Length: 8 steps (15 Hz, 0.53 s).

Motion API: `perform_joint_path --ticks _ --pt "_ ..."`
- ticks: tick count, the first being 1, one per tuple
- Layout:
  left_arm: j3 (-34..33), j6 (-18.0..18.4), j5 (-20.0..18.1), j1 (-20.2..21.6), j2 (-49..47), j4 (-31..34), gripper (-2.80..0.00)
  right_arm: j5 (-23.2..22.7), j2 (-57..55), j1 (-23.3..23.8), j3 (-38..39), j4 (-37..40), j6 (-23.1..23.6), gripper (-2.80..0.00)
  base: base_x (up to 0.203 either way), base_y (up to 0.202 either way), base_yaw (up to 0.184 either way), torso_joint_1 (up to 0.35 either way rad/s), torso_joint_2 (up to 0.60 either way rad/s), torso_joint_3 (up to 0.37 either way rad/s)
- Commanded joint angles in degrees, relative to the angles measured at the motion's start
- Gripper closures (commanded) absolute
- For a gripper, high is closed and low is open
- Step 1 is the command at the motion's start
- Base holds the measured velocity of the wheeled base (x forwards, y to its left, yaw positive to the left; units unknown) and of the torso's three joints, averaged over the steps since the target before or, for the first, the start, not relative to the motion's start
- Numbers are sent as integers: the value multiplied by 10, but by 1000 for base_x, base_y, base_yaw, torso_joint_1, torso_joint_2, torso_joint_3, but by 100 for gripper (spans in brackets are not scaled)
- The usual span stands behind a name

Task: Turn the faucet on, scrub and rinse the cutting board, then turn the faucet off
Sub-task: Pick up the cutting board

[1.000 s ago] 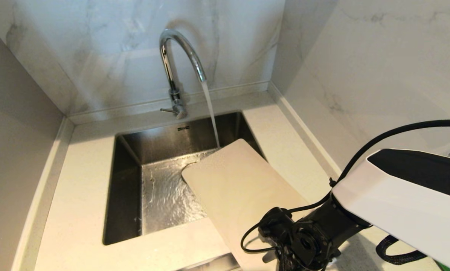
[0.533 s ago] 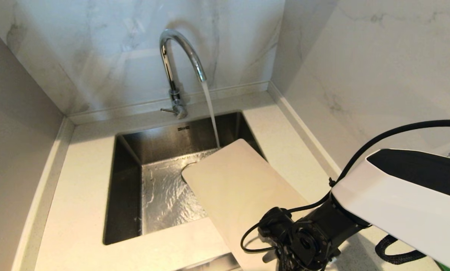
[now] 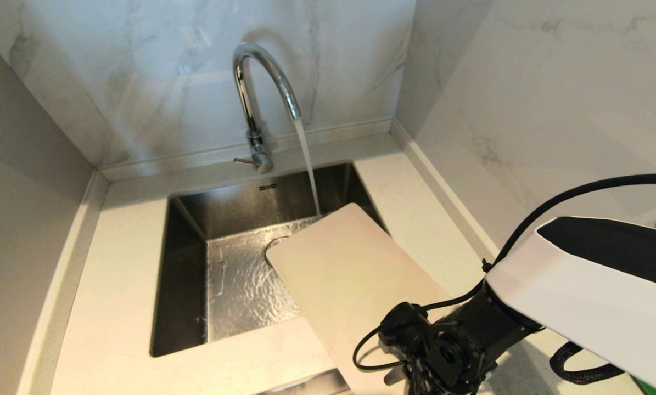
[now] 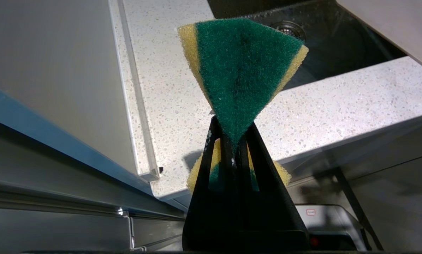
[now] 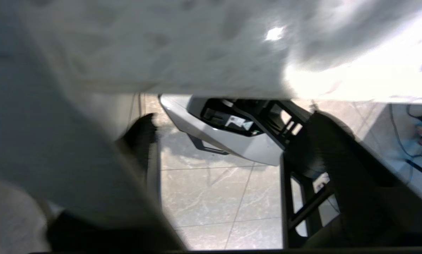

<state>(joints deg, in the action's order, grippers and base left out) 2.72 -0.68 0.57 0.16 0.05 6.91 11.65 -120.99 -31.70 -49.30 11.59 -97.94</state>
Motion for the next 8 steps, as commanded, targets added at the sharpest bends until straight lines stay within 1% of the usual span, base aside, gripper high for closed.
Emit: perform_joint_path --ticks 1,8 --pt "0 0 0 0 0 0 0 5 0 -1 2 1 -4 0 0 0 0 0 0 0" --pt "0 0 0 0 0 0 0 7 1 -1 3 2 -3 0 0 0 0 0 0 0"
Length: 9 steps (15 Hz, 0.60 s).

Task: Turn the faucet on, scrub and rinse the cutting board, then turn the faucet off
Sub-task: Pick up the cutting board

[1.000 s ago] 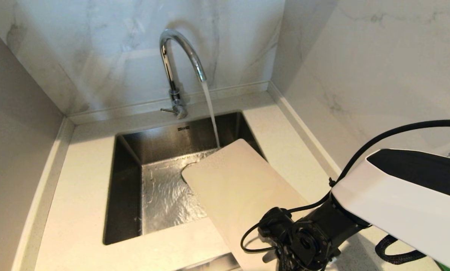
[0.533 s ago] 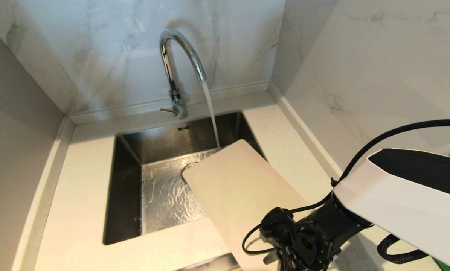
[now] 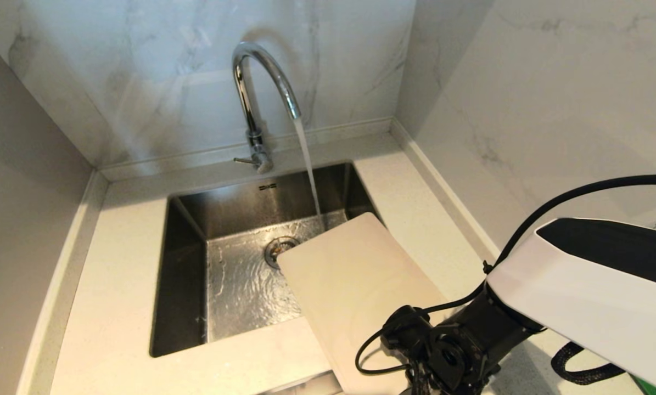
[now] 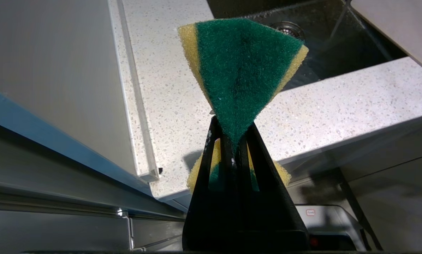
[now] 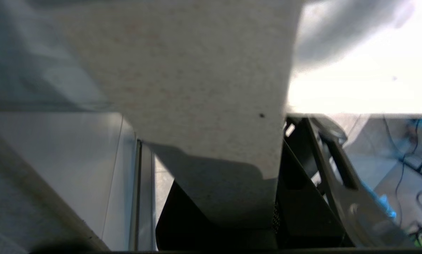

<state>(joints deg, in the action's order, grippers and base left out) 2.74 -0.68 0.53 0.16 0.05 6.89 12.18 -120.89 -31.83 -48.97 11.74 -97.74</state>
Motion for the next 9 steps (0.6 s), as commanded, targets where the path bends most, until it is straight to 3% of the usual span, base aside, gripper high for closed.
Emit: perform_joint_path --ticks 1,9 --pt "0 0 1 0 0 1 0 1 1 0 -1 0 -6 0 0 0 0 0 0 0" --pt "0 0 1 0 0 1 0 3 117 1 40 1 16 0 0 0 0 0 0 0"
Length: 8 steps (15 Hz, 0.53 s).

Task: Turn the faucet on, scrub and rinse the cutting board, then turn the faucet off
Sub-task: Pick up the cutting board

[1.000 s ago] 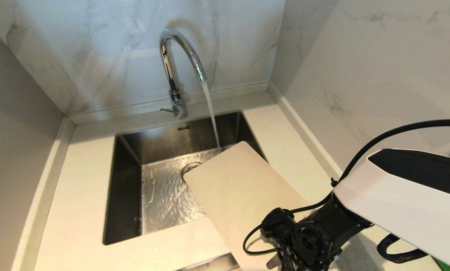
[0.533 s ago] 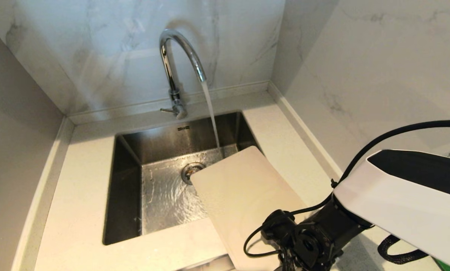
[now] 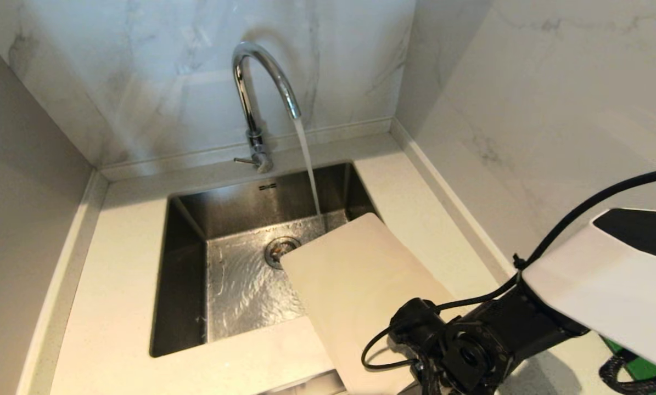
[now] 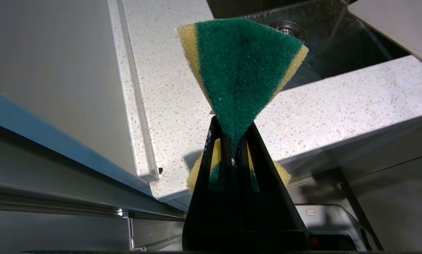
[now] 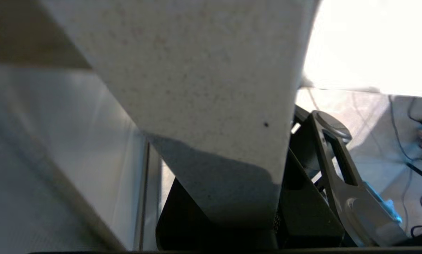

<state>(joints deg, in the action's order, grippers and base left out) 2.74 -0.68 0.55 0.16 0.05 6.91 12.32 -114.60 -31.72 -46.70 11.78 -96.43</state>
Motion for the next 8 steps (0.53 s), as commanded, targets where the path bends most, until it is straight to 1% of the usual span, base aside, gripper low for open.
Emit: perform_joint_path --ticks 1,2,4,5,6,8 --pt "0 0 0 0 0 0 0 2 77 -1 38 2 23 0 0 0 0 0 0 0" --pt "0 0 1 0 0 0 0 2 104 -1 64 4 53 0 0 0 0 0 0 0" --pt "0 0 0 0 0 0 0 2 156 -2 105 7 129 0 0 0 0 0 0 0" --pt "0 0 1 0 0 0 0 2 180 -2 119 12 156 0 0 0 0 0 0 0" --pt "0 0 1 0 0 0 0 2 205 -2 130 21 179 0 0 0 0 0 0 0" --pt "0 0 1 0 0 0 0 7 249 -2 139 33 209 0 0 0 0 0 0 0"
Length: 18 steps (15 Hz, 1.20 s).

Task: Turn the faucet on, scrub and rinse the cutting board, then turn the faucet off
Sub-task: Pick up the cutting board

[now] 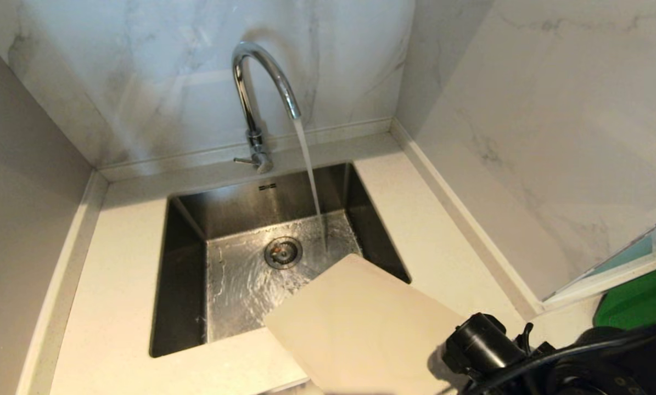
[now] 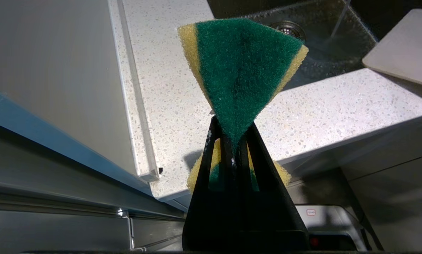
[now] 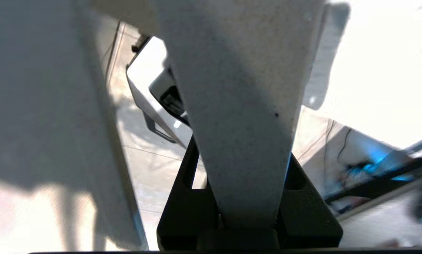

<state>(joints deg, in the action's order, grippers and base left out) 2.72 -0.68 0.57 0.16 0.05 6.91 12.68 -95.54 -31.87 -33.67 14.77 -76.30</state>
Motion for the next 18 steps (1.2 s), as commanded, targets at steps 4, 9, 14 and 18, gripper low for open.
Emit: perform_joint_path --ticks 4,9,14,18 --pt "0 0 0 0 0 0 0 35 121 0 14 5 65 0 0 0 0 0 0 0" --pt "0 0 0 0 0 0 0 84 148 4 -4 1 109 0 0 0 0 0 0 0" --pt "0 0 0 0 0 0 0 87 148 78 -71 0 122 0 0 0 0 0 0 0" --pt "0 0 0 0 0 0 0 84 148 91 -77 -85 134 0 0 0 0 0 0 0"
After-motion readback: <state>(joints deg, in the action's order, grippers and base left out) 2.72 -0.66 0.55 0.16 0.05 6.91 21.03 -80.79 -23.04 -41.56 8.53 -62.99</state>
